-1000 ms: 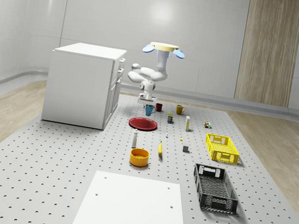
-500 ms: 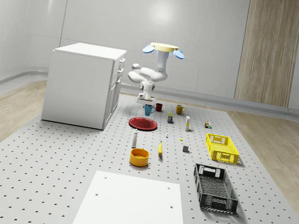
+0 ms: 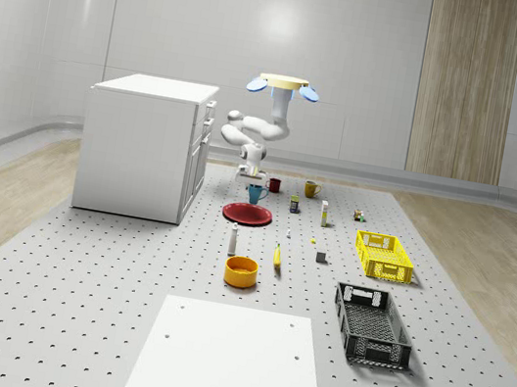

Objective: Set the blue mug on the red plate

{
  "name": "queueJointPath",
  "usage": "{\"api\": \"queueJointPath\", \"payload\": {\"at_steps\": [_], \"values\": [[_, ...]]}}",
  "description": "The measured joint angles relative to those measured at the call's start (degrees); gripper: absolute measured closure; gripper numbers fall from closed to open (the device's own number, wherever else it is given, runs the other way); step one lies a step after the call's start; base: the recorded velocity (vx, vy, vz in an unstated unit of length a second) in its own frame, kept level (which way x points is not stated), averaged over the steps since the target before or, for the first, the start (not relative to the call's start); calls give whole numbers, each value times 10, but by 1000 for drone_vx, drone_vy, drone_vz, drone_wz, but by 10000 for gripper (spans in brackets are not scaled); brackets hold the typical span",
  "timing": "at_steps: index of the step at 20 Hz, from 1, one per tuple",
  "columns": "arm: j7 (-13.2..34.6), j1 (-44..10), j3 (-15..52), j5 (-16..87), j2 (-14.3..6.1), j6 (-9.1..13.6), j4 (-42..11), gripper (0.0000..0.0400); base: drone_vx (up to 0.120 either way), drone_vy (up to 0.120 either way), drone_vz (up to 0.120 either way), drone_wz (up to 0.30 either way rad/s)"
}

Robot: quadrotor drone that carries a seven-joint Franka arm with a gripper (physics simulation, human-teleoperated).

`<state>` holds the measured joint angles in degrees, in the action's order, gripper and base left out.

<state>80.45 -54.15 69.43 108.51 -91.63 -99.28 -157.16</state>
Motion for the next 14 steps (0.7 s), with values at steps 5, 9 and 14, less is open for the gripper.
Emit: {"api": "queueJointPath", "payload": {"at_steps": [5,9,14], "values": [[-36,6,-14,11,1,-10,14,295,0,0,0,0],[-45,4,-32,26,3,-19,24,297,0,0,0,0],[-37,-5,-61,51,7,-32,40,299,0,0,0,0]]}}
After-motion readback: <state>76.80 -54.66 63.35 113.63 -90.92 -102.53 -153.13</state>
